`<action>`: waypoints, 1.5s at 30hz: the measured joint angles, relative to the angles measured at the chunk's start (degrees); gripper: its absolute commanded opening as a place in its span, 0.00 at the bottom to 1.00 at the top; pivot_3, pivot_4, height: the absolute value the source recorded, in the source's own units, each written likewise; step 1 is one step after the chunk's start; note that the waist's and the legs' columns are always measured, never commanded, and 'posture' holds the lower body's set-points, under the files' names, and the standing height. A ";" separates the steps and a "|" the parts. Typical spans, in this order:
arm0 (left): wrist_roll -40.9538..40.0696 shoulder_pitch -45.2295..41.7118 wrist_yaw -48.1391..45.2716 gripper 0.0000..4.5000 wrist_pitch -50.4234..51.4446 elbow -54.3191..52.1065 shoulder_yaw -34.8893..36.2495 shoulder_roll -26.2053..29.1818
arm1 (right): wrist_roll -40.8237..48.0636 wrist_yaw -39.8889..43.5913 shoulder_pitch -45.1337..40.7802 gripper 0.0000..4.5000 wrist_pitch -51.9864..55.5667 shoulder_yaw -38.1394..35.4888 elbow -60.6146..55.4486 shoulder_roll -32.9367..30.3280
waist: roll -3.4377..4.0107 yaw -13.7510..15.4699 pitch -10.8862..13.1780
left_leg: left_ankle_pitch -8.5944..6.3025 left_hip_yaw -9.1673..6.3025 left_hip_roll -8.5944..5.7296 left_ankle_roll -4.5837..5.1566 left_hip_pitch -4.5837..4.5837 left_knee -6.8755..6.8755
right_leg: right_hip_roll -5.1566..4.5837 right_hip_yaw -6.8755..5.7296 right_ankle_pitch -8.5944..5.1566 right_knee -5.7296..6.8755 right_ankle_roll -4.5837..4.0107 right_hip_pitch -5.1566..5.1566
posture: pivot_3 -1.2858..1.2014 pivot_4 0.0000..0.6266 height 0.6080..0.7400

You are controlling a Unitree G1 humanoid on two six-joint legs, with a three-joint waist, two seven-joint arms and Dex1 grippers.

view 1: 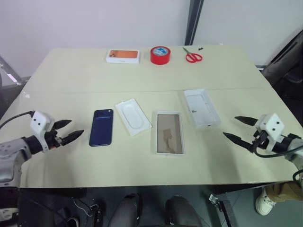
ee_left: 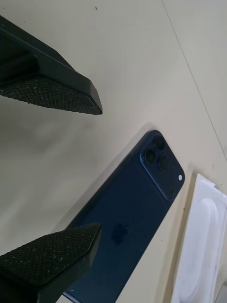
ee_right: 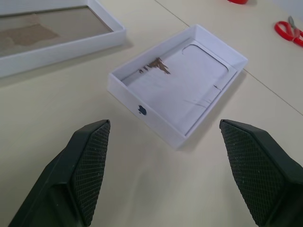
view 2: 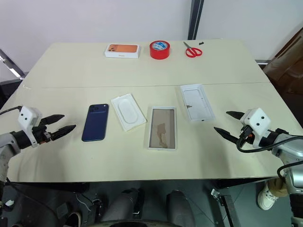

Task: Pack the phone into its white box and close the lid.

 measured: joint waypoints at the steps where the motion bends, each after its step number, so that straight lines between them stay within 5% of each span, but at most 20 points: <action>1: 0.02 -0.01 -0.01 0.84 -0.55 0.02 0.00 0.00 | -0.34 0.12 -0.49 0.86 -0.48 0.07 0.81 -0.36 | 0.00 -0.04 0.00 | 0.00 0.00 0.00 0.00 0.00 -0.01 | 0.00 0.00 0.00 0.00 0.00 -0.01 | 0.52 0.24 0.95; 21: 0.08 -1.93 0.21 0.84 -1.22 0.34 -0.26 -0.01 | -1.62 -0.47 -2.59 0.86 -2.76 1.01 3.91 -0.43 | 0.00 -0.11 0.00 | 0.00 0.02 0.01 0.00 0.01 -0.02 | 0.00 0.01 0.00 0.00 0.00 -0.01 | 0.52 0.24 0.95; 26: -0.29 -2.13 2.48 0.84 5.45 -3.18 -1.68 -0.48 | -1.64 -0.90 -3.39 0.86 -2.49 2.32 3.52 -0.27 | 0.00 -0.11 0.00 | 0.00 0.02 0.01 0.00 0.01 -0.01 | 0.00 0.01 0.00 0.01 0.00 0.00 | 0.52 0.24 0.95; 34: -5.40 -4.59 11.91 0.84 22.34 -17.22 -4.00 -6.30 | -2.72 -1.72 -8.35 0.86 -0.67 8.12 -1.94 0.95 | 0.00 -0.09 0.00 | 0.00 0.01 0.01 -0.01 0.01 0.02 | 0.01 0.00 0.00 0.03 0.00 -0.01 | 0.52 0.24 0.95; 45: -13.34 -9.50 35.75 0.84 48.36 -28.44 -5.18 -23.84 | -3.31 -0.75 -15.43 0.86 1.47 14.63 -5.71 1.86 | -0.05 0.10 0.00 | 0.01 0.00 -0.01 -0.02 -0.02 0.18 | 0.04 -0.02 0.00 0.04 0.02 0.04 | 0.52 0.24 0.95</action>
